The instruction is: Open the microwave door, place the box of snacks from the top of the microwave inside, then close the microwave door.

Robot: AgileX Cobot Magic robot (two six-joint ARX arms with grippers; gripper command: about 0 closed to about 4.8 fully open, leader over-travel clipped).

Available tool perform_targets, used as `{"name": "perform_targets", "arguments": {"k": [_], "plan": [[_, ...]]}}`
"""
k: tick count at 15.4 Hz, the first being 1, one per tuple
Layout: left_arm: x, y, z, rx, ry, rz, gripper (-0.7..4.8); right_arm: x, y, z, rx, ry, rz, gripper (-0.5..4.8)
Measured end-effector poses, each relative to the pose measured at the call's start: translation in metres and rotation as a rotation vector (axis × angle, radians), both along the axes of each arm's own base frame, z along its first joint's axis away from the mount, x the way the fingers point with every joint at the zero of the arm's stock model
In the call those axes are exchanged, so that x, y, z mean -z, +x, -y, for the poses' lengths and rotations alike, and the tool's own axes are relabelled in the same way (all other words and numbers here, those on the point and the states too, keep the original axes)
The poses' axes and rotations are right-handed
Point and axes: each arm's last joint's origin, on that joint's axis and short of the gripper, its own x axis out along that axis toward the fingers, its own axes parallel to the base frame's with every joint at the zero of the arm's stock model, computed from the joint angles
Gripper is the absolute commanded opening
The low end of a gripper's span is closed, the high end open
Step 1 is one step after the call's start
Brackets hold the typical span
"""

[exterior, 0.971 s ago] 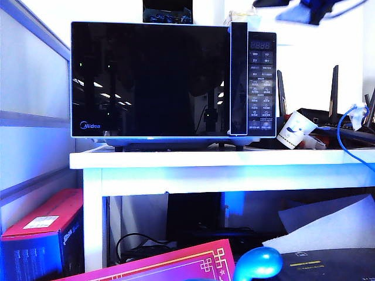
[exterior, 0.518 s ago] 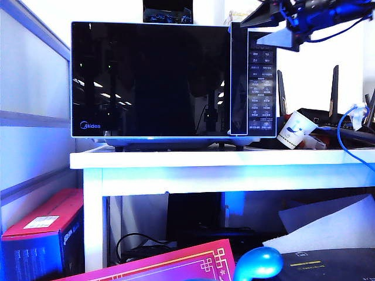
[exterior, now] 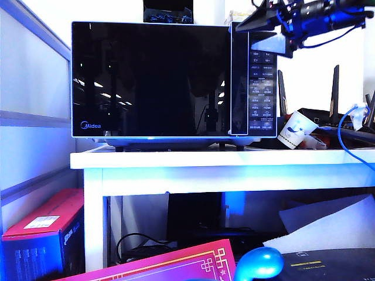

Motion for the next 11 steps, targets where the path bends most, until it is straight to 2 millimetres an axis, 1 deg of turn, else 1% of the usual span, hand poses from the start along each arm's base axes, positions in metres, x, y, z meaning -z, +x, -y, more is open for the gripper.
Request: {"name": "perform_targets", "arguments": {"k": [3, 5, 10, 11], "plan": [[-0.0003, 0.0, 0.0, 0.0, 0.0, 0.003, -0.06, -0.0051, -0.0017, -0.0077, -0.042, 0.022, 0.027, 4.27], [-0.0003, 0.0001, 0.0, 0.001, 0.0, 0.003, -0.06, -0.0063, -0.0027, -0.009, -0.079, 0.032, 0.024, 4.27], [0.0008, 0.0, 0.0002, 0.008, 0.001, -0.008, -0.06, -0.006, -0.0055, -0.0094, -0.192, 0.072, -0.059, 4.26], [0.0011, -0.0003, 0.0004, 0.024, 0.001, -0.012, -0.06, -0.0064, -0.0063, -0.0096, -0.222, 0.081, -0.078, 4.1]]}}
